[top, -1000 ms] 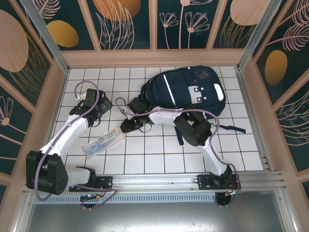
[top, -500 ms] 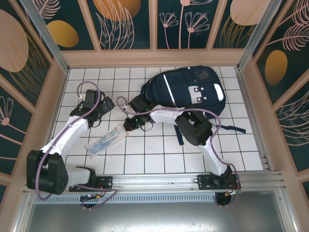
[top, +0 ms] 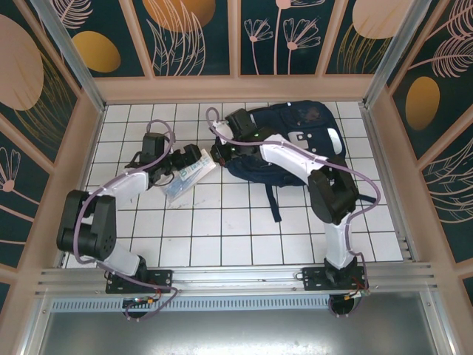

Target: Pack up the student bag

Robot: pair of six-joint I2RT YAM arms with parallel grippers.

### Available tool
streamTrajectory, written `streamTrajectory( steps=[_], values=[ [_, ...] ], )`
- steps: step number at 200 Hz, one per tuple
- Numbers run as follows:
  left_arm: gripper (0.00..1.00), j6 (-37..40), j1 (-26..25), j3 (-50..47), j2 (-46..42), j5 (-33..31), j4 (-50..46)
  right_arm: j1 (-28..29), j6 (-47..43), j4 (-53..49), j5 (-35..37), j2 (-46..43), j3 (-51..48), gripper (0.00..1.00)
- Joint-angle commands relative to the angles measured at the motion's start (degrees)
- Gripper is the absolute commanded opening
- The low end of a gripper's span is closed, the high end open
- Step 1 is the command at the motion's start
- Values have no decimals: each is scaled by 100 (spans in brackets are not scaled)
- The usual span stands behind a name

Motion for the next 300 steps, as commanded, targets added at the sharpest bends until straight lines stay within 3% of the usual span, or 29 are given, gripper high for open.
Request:
streamTrajectory(
  steps=[1, 64, 145, 174, 207, 218, 245, 265, 271, 289, 300],
  values=[
    [96, 242, 33, -22, 260, 1010, 867, -154, -301, -256, 13, -219, 101, 0],
    [93, 114, 32, -245, 360, 2124, 1306, -695, -279, -174, -153, -215, 305, 0],
    [80, 42, 23, -407, 425, 2688, 1473, -820, -145, -105, -585, 121, 722, 0],
    [71, -50, -19, -382, 433, 2831, 1639, -821, -97, -88, -689, 177, 751, 0],
    [45, -68, -129, -277, 558, 2760, 1618, -807, -48, -83, -768, 240, 776, 0],
    [42, -54, -146, -248, 583, 2698, 1558, -806, -34, -87, -745, 238, 778, 0],
    [19, -15, -161, -267, 559, 2601, 1473, -816, -30, -94, -684, 180, 727, 0],
    [14, -9, -170, -274, 484, 2555, 1433, -815, -13, -70, -642, 144, 660, 0],
    [9, -3, -169, -274, 456, 2552, 1419, -816, 0, -70, -600, 134, 651, 6],
    [0, 34, -165, -265, 378, 2477, 1321, -820, 73, 9, -347, 23, 552, 11],
    [0, 65, -169, -263, 332, 2440, 1251, -817, 124, 77, -82, -70, 444, 27]
  ],
)
